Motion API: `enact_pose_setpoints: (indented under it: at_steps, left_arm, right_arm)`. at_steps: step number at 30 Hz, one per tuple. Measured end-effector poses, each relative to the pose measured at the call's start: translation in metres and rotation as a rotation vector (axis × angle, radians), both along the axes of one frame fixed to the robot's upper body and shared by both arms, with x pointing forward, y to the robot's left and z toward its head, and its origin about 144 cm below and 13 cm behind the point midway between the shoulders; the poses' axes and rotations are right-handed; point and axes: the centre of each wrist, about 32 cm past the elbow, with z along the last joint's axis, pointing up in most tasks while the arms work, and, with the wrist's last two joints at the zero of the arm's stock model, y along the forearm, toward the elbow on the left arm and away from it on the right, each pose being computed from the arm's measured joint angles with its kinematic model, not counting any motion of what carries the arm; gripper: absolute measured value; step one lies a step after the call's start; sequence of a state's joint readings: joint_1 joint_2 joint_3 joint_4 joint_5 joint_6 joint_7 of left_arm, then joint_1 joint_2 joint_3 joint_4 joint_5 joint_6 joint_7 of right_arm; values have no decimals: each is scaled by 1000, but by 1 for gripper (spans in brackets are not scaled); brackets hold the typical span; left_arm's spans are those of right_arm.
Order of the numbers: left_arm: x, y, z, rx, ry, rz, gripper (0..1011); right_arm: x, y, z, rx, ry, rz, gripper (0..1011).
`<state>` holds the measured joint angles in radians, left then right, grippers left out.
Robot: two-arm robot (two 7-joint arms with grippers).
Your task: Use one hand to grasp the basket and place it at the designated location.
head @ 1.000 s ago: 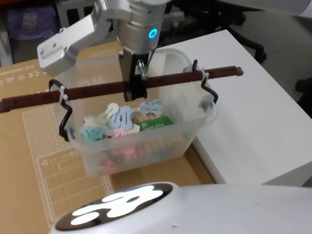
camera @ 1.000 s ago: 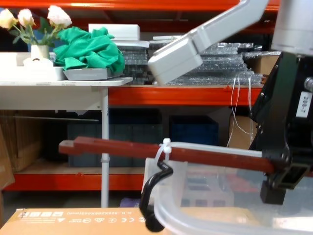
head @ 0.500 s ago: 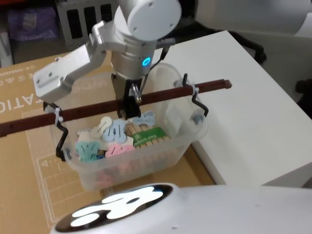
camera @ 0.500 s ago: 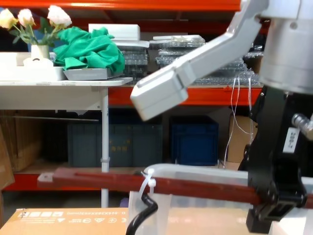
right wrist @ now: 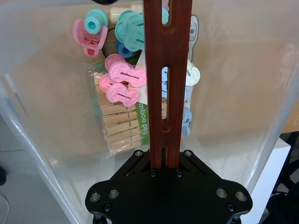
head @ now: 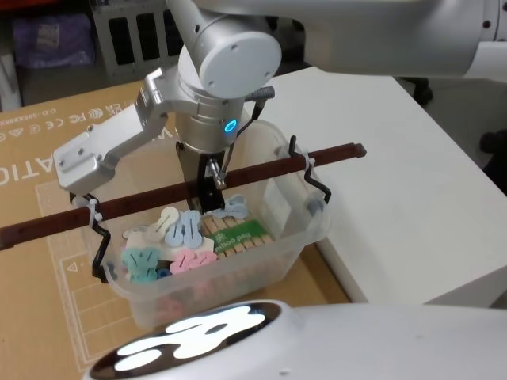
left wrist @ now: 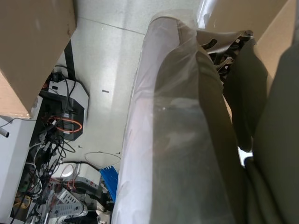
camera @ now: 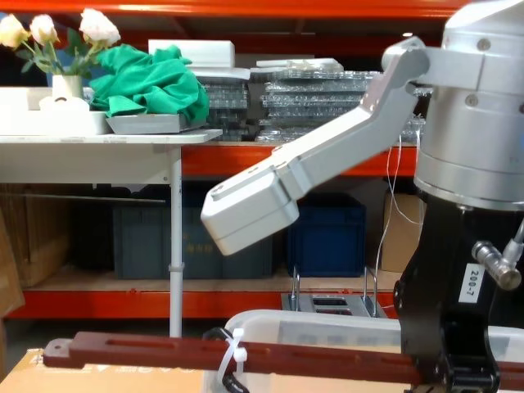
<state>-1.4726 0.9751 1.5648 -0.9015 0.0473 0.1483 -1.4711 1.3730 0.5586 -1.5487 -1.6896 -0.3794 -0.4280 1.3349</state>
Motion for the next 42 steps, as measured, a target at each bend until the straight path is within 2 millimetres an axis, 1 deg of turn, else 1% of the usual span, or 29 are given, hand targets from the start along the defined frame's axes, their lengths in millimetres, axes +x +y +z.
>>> enact_pose_setpoints:
  at_steps: [7, 27, 36, 37, 39, 42]
  left_arm:
    - [0, 0, 0, 0, 0, 0, 0]
    - [0, 0, 0, 0, 0, 0, 0]
    - [0, 0, 0, 0, 0, 0, 0]
    - [0, 0, 0, 0, 0, 0, 0]
    - [0, 0, 0, 0, 0, 0, 0]
    - [0, 0, 0, 0, 0, 0, 0]
  right_arm:
    - [0, 3, -5, 4, 3, 9, 1]
    - [6, 10, -31, -24, 33, -14, 0]
    - [7, 12, -35, -30, 37, -34, 5]
    - [8, 12, -35, -31, 37, -36, 53]
    - [8, 12, -35, -30, 38, -37, 85]
    - [10, 11, -34, -26, 39, -39, 186]
